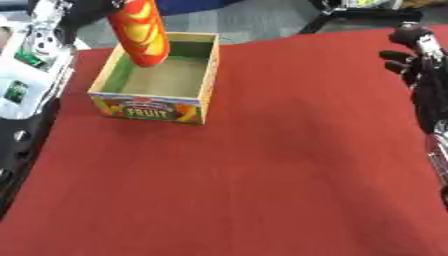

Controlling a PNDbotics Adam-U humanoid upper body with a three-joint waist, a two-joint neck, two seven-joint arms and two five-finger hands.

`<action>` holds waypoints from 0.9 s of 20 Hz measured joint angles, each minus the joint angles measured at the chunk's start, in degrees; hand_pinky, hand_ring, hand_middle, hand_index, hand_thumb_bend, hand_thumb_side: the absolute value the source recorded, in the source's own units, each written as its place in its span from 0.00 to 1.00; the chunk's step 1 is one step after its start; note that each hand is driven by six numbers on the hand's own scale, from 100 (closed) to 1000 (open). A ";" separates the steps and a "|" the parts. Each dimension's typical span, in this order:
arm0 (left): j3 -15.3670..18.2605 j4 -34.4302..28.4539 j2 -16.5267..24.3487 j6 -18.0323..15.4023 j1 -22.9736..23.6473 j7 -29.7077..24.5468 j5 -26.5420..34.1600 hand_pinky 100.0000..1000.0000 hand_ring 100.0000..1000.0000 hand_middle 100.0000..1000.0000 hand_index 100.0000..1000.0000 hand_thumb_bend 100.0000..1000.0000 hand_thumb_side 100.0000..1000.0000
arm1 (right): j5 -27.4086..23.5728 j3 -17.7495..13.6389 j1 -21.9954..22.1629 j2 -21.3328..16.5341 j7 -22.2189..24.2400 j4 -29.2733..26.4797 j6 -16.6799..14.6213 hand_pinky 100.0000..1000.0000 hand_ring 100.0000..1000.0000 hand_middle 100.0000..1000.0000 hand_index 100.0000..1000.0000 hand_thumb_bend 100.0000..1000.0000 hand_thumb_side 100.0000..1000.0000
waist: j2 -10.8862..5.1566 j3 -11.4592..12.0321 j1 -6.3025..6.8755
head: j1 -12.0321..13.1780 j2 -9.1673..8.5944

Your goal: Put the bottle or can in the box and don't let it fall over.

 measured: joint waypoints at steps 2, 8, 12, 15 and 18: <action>0.61 2.42 -0.32 -0.87 -1.02 1.00 -0.66 0.90 0.55 0.28 0.49 0.11 0.36 | 0.00 0.00 -0.29 0.00 0.00 -0.01 0.00 0.89 0.81 0.86 0.85 0.00 0.90 | 0.43 -0.55 -0.15 | 0.47 -0.62; 2.48 9.70 -2.37 -4.15 -3.48 3.60 -3.37 0.92 0.59 0.37 0.57 0.19 0.38 | 0.00 0.30 -1.46 0.00 0.37 -0.03 -0.02 0.89 0.81 0.86 0.85 0.00 0.90 | 1.41 -1.99 -0.46 | 1.99 -2.14; 3.62 14.43 -3.52 -6.36 -3.91 4.38 -5.27 0.97 0.72 0.58 0.73 0.36 0.43 | 0.00 0.38 -1.63 0.03 0.60 -0.03 0.07 0.89 0.81 0.86 0.85 0.00 0.90 | 1.65 -2.26 -0.45 | 2.42 -2.44; 3.97 16.65 -3.82 -7.56 -3.90 3.65 -6.52 1.00 0.81 0.73 0.84 0.64 0.58 | 0.00 0.39 -1.62 0.05 0.71 -0.03 0.08 0.89 0.81 0.86 0.85 0.00 0.90 | 1.73 -2.27 -0.43 | 2.50 -2.44; 4.05 18.12 -3.81 -7.73 -3.84 0.98 -8.38 1.00 0.83 0.77 0.87 0.74 0.62 | 0.00 0.39 -1.61 0.09 0.82 -0.03 0.09 0.89 0.81 0.86 0.85 0.00 0.91 | 1.74 -2.15 -0.42 | 2.32 -2.44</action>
